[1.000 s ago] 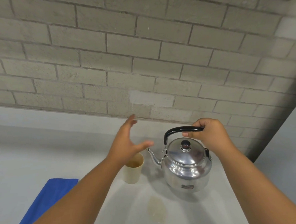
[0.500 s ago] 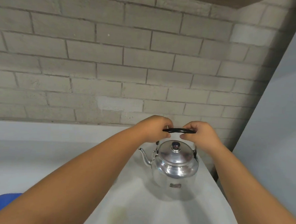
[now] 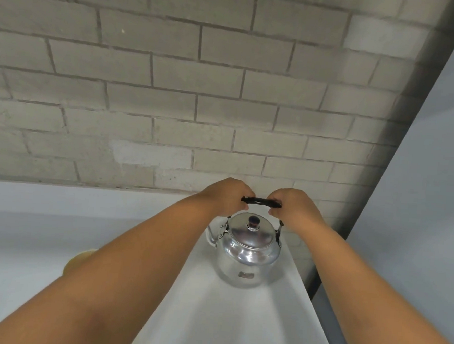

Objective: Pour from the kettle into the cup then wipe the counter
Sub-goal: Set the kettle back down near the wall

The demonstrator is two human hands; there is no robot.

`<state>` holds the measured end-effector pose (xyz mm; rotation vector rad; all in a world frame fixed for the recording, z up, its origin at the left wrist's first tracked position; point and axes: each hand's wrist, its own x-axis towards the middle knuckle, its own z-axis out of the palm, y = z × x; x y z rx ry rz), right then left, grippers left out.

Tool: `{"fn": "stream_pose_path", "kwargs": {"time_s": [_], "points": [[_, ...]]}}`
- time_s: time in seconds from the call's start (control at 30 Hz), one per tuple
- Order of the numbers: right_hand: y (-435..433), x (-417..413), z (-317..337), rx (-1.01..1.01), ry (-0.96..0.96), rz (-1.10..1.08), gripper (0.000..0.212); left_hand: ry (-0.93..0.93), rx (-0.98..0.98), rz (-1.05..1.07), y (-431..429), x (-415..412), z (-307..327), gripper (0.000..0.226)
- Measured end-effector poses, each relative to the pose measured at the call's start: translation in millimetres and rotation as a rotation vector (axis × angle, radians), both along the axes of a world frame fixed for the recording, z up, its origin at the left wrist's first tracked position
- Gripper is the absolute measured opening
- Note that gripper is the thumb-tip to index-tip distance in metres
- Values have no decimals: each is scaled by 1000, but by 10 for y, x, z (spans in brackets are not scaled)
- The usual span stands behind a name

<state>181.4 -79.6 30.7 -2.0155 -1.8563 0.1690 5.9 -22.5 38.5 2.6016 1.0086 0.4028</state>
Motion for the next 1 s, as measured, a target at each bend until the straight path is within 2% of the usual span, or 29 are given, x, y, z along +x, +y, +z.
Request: {"fn": "stream_pose_path", "kwargs": {"time_s": [0.6, 0.8, 0.9, 1.0], "points": [[594, 241, -497, 154, -35, 42, 12, 96, 1, 118, 457, 277, -300, 20], [678, 222, -555, 160, -117, 6, 14, 73, -14, 148, 498, 291, -338, 20], [670, 208, -545, 121, -137, -12, 22, 64, -25, 158, 492, 291, -373, 23], [617, 188, -520, 47, -101, -18, 54, 17, -34, 185, 467, 224, -402, 48]]}}
